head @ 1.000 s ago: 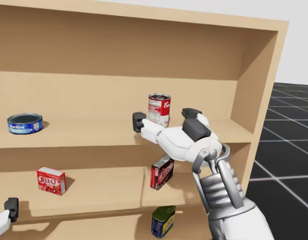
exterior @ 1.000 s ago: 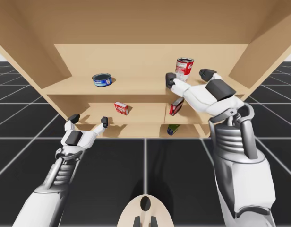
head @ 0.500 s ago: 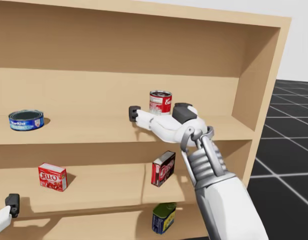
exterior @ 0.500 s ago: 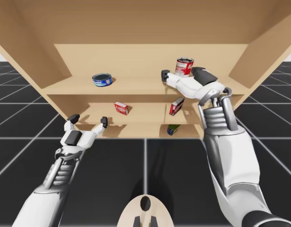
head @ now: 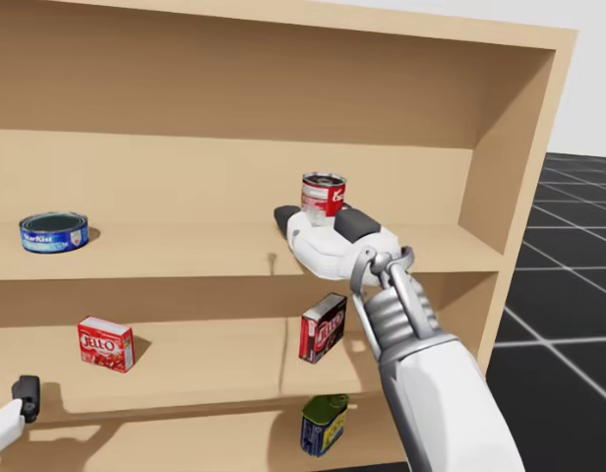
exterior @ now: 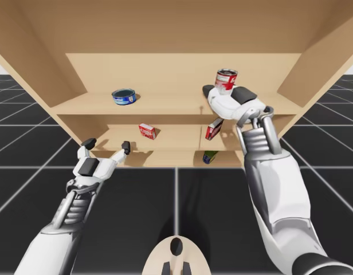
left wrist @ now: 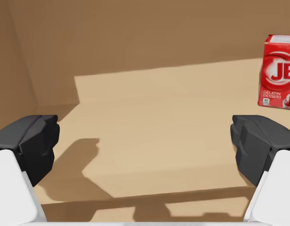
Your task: Find the tomato soup can on the shelf and bring it to me.
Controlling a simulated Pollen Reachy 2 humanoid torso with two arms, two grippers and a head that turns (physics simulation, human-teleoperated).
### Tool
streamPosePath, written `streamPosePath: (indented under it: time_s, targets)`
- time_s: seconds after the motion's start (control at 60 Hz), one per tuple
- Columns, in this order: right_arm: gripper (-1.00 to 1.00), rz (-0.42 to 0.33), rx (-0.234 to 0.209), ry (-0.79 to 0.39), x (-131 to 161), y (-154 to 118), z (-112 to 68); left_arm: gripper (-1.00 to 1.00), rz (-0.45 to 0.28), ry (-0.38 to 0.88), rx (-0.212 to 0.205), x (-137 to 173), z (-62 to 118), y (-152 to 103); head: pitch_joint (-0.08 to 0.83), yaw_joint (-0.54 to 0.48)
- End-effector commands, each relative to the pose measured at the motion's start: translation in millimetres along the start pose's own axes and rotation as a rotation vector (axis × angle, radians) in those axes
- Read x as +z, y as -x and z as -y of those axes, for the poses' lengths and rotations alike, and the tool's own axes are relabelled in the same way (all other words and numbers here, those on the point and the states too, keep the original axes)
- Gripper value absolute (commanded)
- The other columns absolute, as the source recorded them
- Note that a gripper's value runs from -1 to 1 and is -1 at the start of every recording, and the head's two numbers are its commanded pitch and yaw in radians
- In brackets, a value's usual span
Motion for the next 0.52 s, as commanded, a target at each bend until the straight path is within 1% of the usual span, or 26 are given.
streamPosePath:
  time_s: [0.017,0.033,0.083,0.133,0.2,0.3,0.317,0.367,0.383,0.433,0.45,0.483,0.5,0.517]
  targets:
    - [1.00,0.075,0.011,0.006,11.2,-21.2,1.4,-1.00,0.002,-0.004,0.002,0.0,-1.3,-0.5,0.205,-0.21]
    - [1.00,0.096,0.015,0.009,15.2,-26.5,1.2,-1.00,0.002,-0.004,0.002,0.0,-1.4,-0.5,0.206,-0.21]
    - [1.00,0.115,0.021,0.008,22.7,-33.8,0.5,-1.00,0.002,-0.005,0.002,0.3,-1.2,-0.6,0.206,-0.21]
    - [1.00,0.124,0.027,0.010,27.6,-36.8,-0.2,-1.00,0.002,-0.004,0.002,0.2,-1.3,-0.5,0.207,-0.21]
    - [1.00,0.135,0.036,0.001,42.5,-40.8,-3.3,-1.00,0.002,-0.004,0.001,0.0,-1.3,-0.5,0.205,-0.21]
    - [1.00,0.148,0.037,-0.010,59.8,-40.6,-5.9,-1.00,0.002,-0.004,0.001,-0.2,-1.0,-0.3,0.204,-0.21]
    - [1.00,0.155,0.043,-0.011,67.0,-39.6,-7.1,-1.00,0.002,-0.004,0.001,-0.3,-0.9,0.0,0.204,-0.21]
    - [1.00,0.161,0.048,-0.016,74.4,-38.2,-8.4,-1.00,0.001,-0.004,0.000,-0.5,-0.8,0.2,0.204,-0.21]
    - [1.00,0.163,0.046,-0.019,82.3,-36.6,-10.0,-1.00,0.001,-0.004,0.000,-0.6,-0.6,0.3,0.204,-0.21]
    - [1.00,0.167,0.044,-0.027,90.7,-35.1,-12.3,-1.00,0.001,-0.004,-0.001,-0.6,-0.4,0.4,0.204,-0.21]
    - [1.00,0.176,0.048,-0.034,99.3,-33.8,-14.7,-1.00,0.001,-0.004,-0.001,-0.6,-0.2,0.4,0.204,-0.21]
    - [1.00,0.185,0.051,-0.034,105.5,-32.8,-16.4,-1.00,0.001,-0.004,-0.001,-0.7,-0.1,0.5,0.205,-0.21]
    - [1.00,0.198,0.058,-0.042,114.7,-31.5,-19.2,-1.00,0.000,-0.004,-0.002,-0.8,0.0,0.6,0.204,-0.20]
    - [1.00,0.202,0.060,-0.045,118.0,-31.2,-20.1,-1.00,0.001,-0.004,-0.002,-0.9,0.0,0.7,0.203,-0.20]
